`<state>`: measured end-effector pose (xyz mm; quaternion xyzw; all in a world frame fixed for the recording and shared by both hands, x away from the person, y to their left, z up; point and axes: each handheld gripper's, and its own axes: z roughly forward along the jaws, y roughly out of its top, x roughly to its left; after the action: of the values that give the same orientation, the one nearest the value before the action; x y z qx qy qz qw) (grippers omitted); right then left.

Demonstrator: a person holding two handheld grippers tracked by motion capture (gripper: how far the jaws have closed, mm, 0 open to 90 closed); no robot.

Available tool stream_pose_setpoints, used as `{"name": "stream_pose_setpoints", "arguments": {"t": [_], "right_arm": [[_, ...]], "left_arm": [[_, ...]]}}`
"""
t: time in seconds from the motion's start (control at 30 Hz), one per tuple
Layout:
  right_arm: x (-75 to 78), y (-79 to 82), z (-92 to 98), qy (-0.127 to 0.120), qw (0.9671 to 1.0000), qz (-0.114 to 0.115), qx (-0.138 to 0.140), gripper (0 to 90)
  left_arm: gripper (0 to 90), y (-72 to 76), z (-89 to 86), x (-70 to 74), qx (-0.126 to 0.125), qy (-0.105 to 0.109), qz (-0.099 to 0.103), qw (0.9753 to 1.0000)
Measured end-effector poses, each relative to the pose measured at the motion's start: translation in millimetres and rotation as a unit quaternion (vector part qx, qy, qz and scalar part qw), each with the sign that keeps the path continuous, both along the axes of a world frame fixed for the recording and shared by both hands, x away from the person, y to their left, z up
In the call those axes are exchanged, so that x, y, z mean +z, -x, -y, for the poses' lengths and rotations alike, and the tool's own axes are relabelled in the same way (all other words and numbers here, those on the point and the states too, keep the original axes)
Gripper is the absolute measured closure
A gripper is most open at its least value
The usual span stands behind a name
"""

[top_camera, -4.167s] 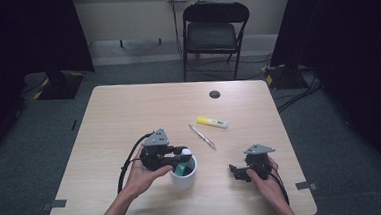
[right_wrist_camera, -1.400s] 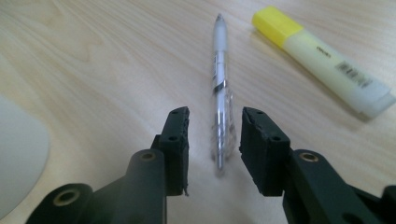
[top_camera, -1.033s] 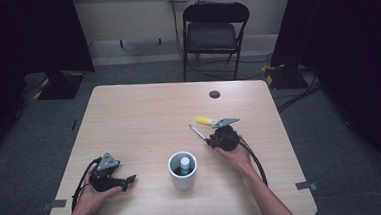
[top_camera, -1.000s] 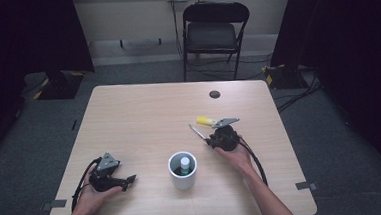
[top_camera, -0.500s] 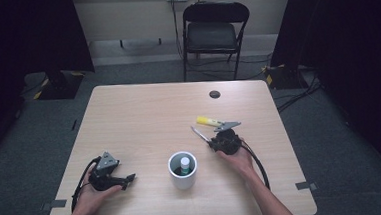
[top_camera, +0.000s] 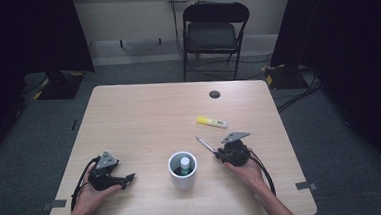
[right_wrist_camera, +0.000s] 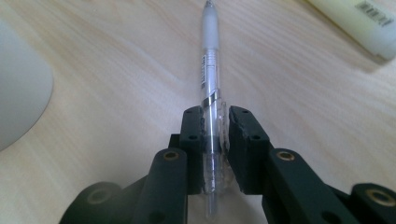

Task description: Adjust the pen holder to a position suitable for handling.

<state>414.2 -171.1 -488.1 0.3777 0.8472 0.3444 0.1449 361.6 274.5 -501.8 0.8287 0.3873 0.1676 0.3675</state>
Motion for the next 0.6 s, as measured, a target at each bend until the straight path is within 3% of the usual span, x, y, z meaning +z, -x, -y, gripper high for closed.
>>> {"name": "stream_pose_setpoints", "arguments": {"t": [0.3,0.47,0.6], "right_arm": [[0.7,25.8,16.2,-0.003,1.0,-0.006,0.005,75.5],[0.8,36.4,20.2,-0.001,1.0,-0.008,0.005,69.2],[0.0,35.1,16.8,0.001,1.0,0.0,0.008,64.1]], "left_arm": [[15.0,0.0,0.0,0.0,0.0,0.0,0.0,1.0],[15.3,-0.6,-0.7,0.1,0.003,-0.001,0.0,1.0],[15.3,-0.6,-0.7,0.1,0.003,-0.001,0.0,1.0]]}}
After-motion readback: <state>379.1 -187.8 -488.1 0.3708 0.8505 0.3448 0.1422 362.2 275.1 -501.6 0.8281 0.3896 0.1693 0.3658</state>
